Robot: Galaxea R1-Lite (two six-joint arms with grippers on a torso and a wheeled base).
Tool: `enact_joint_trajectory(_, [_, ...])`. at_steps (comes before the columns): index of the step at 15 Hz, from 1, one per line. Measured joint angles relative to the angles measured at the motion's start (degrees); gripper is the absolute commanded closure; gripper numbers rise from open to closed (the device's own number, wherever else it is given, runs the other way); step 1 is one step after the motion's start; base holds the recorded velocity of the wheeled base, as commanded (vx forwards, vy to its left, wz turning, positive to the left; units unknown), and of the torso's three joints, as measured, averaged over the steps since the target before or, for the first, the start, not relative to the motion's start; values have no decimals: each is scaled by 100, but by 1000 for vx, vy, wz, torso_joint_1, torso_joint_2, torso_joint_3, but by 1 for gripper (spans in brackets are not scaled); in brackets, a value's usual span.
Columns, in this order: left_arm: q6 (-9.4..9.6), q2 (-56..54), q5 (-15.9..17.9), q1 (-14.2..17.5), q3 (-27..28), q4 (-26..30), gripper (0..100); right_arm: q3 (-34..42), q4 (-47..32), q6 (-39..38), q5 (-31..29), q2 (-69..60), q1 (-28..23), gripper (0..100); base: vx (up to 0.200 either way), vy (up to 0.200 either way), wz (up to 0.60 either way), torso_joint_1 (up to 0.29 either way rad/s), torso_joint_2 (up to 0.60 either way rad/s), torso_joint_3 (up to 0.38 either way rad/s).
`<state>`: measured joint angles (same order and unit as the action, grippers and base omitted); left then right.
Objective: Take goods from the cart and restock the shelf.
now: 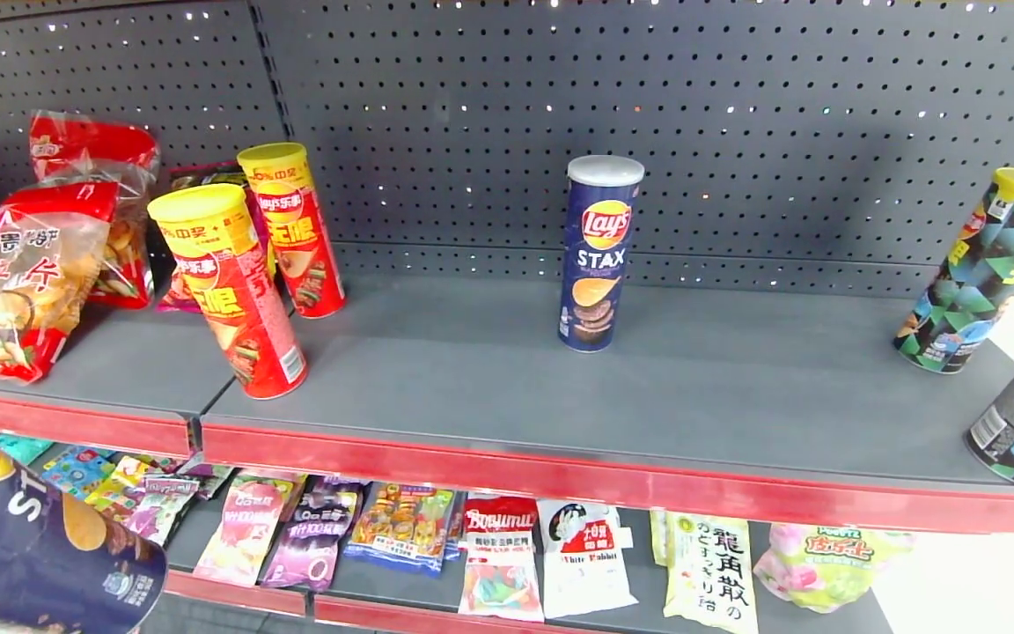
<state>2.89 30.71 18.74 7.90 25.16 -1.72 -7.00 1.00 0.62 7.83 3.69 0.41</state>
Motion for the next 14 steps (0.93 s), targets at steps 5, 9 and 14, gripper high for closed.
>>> enact_joint_trajectory(5, [-13,-89,110,-11,-22,38,100,-2241,45,422,1012,2431,433,0,0,0,0,0,0,0])
enact_joint_trajectory(9, [-10,-124,313,-35,-20,35,100,-3248,371,572,1284,4228,1640,0,0,0,0,0,0,0])
enact_joint_trajectory(14, [-2,-127,324,-41,-9,35,100,-3500,1991,580,1314,6048,2171,0,0,0,0,0,0,0])
